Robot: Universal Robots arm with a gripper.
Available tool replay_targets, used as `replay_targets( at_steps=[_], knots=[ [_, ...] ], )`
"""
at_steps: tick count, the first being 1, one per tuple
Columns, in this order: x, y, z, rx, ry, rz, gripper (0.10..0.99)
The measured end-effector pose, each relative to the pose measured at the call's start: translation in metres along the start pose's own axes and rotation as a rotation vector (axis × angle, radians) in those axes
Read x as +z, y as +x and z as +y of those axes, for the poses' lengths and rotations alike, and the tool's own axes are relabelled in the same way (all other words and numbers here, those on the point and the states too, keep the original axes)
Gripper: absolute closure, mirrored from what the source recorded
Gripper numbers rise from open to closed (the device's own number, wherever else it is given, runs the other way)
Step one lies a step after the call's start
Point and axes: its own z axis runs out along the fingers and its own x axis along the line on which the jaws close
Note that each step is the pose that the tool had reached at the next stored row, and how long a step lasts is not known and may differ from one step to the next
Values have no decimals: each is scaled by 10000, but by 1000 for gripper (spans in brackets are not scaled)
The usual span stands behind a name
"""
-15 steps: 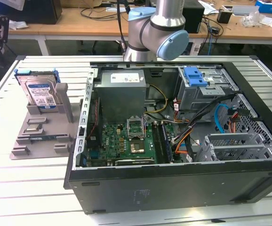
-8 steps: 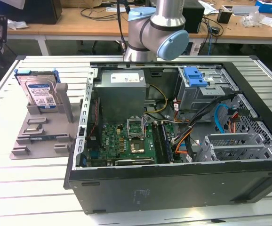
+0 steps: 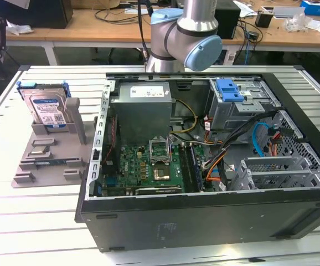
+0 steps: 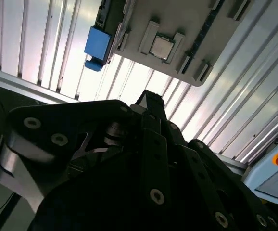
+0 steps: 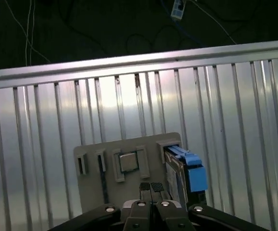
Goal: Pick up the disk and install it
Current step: 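Pick up the disk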
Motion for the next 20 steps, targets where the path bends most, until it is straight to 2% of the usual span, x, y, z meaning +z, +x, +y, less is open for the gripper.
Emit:
replay_targets(
  at_steps=[1,5,6,8,12,14,15,16,17,19,20],
  knots=[
    [0,0,0,-138,-3,6,980],
    [0,0,0,-1416,-33,61,980],
    [0,0,0,-1569,-36,68,980],
    [0,0,0,-1794,-42,78,980],
    [0,0,0,-1808,-42,79,980],
    [0,0,0,-1814,-42,79,855],
    [0,0,0,-1817,-42,79,855],
    [0,0,0,-1819,-42,80,792],
    [0,0,0,-1822,-42,79,671],
    [0,0,0,-1827,-43,79,671],
    [0,0,0,-1828,-43,80,604]
  ],
)
